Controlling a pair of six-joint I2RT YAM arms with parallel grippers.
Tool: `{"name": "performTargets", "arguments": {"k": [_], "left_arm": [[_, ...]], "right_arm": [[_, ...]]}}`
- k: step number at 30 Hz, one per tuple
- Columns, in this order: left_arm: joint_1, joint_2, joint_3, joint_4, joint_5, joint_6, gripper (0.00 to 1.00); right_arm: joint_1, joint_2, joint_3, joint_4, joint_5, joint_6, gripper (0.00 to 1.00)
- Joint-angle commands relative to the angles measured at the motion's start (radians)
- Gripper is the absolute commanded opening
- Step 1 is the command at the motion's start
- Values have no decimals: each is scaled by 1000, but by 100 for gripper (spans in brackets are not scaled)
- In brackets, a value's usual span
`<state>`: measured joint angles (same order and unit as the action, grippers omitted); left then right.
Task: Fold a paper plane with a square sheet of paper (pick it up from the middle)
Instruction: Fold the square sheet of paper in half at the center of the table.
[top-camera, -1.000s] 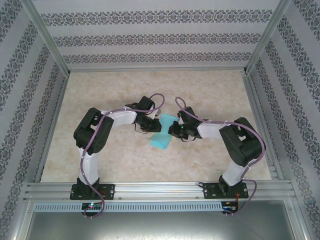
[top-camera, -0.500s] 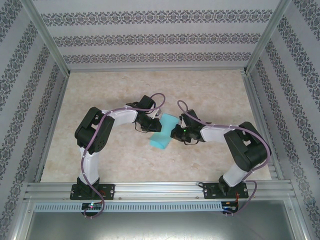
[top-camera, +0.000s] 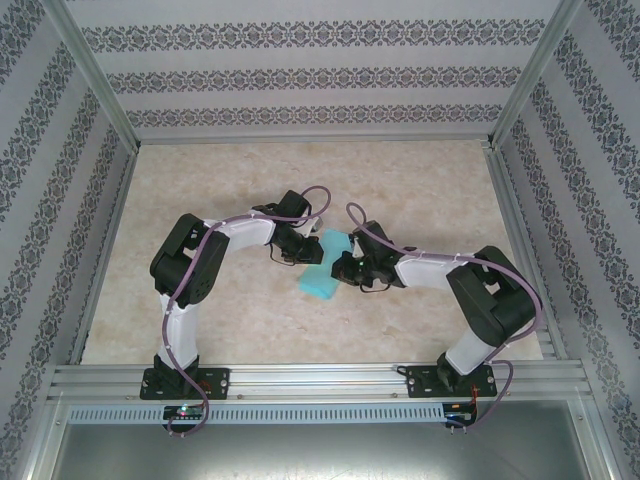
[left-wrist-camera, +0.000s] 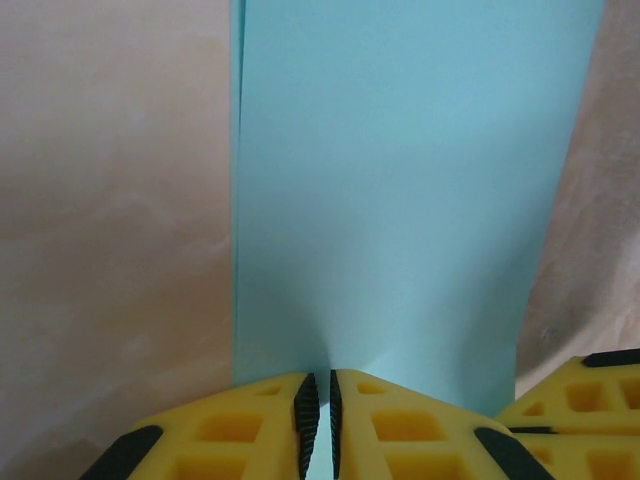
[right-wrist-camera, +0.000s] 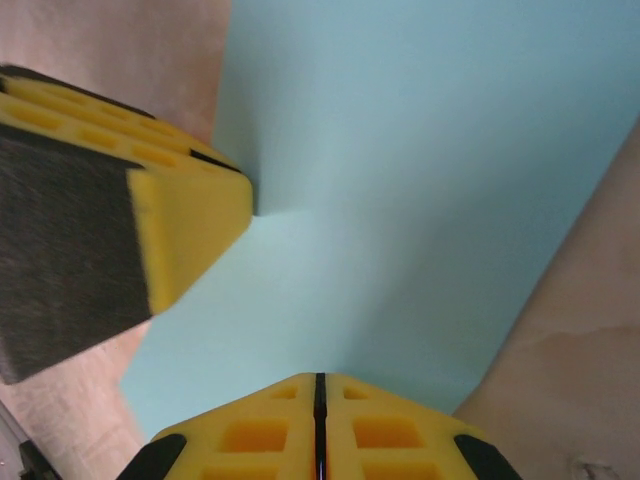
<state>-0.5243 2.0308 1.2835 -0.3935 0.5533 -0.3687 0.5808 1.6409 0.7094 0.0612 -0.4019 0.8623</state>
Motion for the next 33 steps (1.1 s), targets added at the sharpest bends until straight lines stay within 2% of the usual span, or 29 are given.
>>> {"name": "performTargets", "arguments": {"k": [1,13,18,23,27,33], "left_arm": [[-5,107,-55,-107,-128,36,19],[-5,118,-53,-107,-132,44,19],[-5,120,-59,-104,-130,44,19],[-5,125,-56,-104,-127,48,19],[-6,124,-55,-104,-126,48,19],[-5,119,-61,-102,-128,50,19]], "right_arm": [[14,16,3,-25,6,-6,10],[39,-36,-82,-106,35,-26,10],[43,-111,-122,-121,43,-7,10],[34,-176,-131,-28,20,58,10],[41,-150,-110,83,3,114,10],[73,-36,-43,81,-14,101,10]]}}
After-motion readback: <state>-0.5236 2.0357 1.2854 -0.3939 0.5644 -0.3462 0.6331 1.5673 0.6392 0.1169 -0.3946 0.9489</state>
